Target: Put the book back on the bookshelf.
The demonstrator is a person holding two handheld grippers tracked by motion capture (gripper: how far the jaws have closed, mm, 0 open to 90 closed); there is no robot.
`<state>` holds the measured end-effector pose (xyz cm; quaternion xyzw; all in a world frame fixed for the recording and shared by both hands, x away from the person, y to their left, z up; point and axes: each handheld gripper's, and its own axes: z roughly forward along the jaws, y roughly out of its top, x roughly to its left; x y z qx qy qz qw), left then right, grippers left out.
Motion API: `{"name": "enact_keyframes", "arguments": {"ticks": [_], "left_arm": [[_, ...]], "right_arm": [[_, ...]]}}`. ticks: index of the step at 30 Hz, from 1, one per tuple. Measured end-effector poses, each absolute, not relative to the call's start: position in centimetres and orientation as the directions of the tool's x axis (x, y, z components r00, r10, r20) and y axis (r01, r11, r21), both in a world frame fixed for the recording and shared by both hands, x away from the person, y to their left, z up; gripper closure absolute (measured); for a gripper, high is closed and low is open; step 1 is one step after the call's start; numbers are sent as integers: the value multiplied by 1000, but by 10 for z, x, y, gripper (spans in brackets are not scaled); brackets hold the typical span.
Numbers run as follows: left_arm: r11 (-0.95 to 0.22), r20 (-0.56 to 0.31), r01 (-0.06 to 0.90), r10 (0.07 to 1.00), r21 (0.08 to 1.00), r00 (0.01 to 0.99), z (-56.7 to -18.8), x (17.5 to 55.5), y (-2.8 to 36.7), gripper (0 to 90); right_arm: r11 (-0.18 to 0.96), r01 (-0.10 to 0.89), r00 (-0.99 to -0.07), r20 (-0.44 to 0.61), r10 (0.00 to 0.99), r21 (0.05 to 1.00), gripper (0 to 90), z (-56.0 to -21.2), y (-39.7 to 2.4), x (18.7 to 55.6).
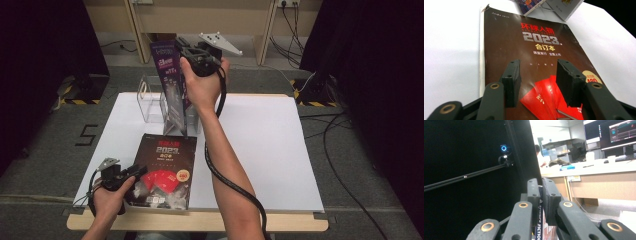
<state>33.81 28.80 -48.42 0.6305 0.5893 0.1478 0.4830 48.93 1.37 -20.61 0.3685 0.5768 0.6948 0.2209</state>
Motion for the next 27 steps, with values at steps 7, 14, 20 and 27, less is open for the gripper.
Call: {"name": "enact_keyframes", "arguments": {"ticks": [7, 14, 20, 27], "left_arm": [[168, -388, 601, 885, 782, 258, -485, 338, 291, 541], [166, -387, 598, 884, 784, 262, -484, 339, 291, 541], [165, -387, 597, 883, 785, 265, -484, 339, 291, 542], [165, -387, 595, 883, 787, 267, -484, 339, 291, 543]], "right_arm": [[-262, 122, -586, 283, 759, 957, 854, -206, 16, 516], [-277, 113, -556, 292, 778, 954, 853, -201, 21, 537], [-283, 94, -525, 289, 801, 955, 853, -205, 24, 546], [-275, 108, -483, 292, 825, 955, 851, -229, 31, 555]]}}
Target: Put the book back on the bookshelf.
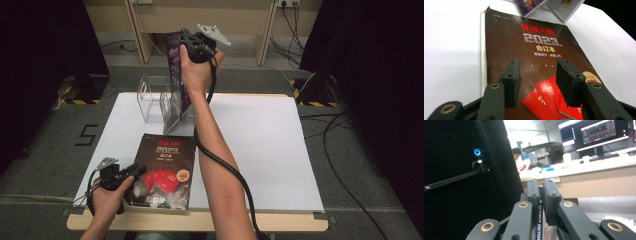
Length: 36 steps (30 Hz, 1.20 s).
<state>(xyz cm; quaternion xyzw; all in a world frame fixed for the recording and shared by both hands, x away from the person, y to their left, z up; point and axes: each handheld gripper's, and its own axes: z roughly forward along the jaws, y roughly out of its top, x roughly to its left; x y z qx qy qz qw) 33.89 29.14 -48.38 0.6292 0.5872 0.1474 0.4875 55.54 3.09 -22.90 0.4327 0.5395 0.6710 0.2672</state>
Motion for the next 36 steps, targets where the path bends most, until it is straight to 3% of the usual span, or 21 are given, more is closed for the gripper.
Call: {"name": "enact_keyframes", "arguments": {"ticks": [10, 19, 29, 36], "left_arm": [[161, -386, 597, 882, 786, 270, -485, 339, 291, 543], [157, -385, 599, 881, 785, 273, -485, 339, 289, 542], [144, -378, 603, 882, 784, 281, -486, 339, 284, 541], [140, -375, 599, 882, 788, 287, -486, 338, 283, 541]], "right_arm": [[-222, 146, -467, 265, 844, 964, 849, -272, 44, 556], [-136, 152, -487, 194, 852, 979, 829, -278, 40, 535], [-85, 236, -508, 197, 839, 968, 809, -283, 21, 510], [-113, 303, -487, 255, 835, 946, 794, -291, 9, 496]]}}
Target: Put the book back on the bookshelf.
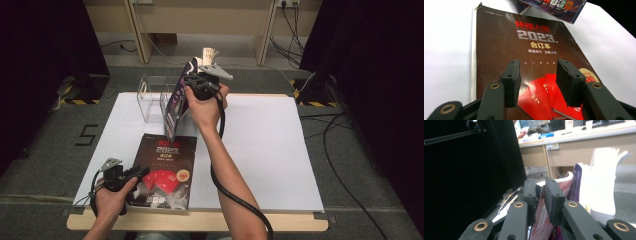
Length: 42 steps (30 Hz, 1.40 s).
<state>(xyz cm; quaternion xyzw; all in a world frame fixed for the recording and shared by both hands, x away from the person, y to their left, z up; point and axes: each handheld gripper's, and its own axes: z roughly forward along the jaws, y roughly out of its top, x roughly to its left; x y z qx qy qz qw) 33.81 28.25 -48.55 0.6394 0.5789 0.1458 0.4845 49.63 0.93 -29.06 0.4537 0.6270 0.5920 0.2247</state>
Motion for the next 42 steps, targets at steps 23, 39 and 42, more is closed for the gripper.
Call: {"name": "enact_keyframes", "arguments": {"ticks": [23, 39, 42], "left_arm": [[143, -377, 593, 879, 793, 292, -484, 337, 281, 539], [136, -370, 591, 881, 795, 295, -483, 337, 281, 530], [132, -367, 590, 881, 797, 299, -483, 337, 281, 522]], "right_arm": [[-94, 423, -442, 296, 847, 901, 660, -304, -5, 475], [-120, 420, -406, 305, 862, 900, 625, -304, -10, 478], [-115, 424, -400, 300, 866, 898, 628, -303, -9, 480]]}}
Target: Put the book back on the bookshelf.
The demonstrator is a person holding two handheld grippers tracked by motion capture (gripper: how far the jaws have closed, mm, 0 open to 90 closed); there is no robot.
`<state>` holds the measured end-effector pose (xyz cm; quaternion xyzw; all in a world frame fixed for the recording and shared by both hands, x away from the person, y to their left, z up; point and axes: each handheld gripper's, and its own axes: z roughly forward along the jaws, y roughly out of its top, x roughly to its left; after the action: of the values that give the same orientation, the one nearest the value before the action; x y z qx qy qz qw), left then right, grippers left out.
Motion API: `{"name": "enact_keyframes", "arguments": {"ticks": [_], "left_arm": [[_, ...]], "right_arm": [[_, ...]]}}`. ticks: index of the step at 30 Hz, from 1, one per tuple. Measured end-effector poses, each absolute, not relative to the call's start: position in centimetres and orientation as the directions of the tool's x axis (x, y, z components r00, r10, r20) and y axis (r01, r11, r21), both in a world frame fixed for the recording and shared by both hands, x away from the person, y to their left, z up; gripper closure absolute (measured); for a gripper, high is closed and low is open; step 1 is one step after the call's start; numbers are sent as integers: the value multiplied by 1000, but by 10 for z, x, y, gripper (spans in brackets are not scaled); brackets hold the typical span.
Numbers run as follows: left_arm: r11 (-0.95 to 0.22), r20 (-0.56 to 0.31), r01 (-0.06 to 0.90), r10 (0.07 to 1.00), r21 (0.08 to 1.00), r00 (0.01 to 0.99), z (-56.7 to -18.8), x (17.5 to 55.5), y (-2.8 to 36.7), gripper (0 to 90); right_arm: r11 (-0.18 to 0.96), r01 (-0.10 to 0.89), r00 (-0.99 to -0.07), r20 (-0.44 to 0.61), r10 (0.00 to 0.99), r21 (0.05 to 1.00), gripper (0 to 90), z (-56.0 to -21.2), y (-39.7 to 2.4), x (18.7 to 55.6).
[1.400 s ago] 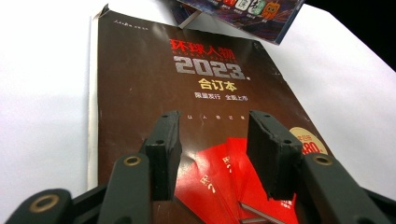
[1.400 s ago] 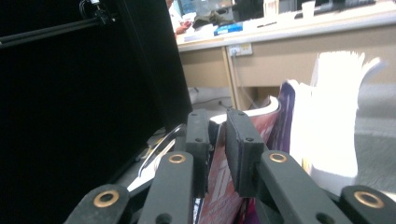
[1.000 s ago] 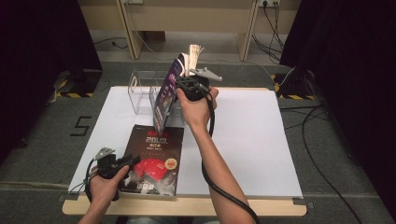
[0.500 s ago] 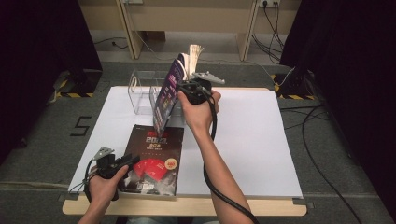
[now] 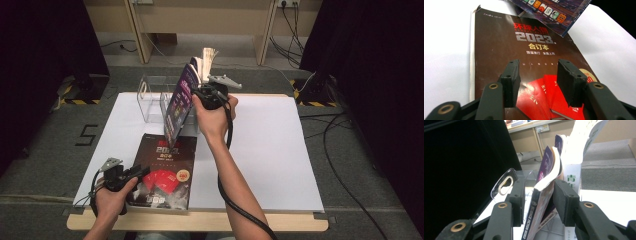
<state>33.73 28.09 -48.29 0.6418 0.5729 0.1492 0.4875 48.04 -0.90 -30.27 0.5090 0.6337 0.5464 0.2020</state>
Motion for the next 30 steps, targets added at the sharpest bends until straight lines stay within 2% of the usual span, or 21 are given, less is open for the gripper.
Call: {"name": "enact_keyframes", "arguments": {"ticks": [22, 30], "left_arm": [[125, -365, 590, 879, 798, 308, -483, 338, 279, 516], [126, -366, 589, 878, 798, 309, -483, 338, 278, 516]], "right_arm": [[-87, 533, -336, 305, 891, 841, 812, -294, -8, 490], [-102, 557, -358, 349, 866, 824, 839, -294, -9, 485]]}}
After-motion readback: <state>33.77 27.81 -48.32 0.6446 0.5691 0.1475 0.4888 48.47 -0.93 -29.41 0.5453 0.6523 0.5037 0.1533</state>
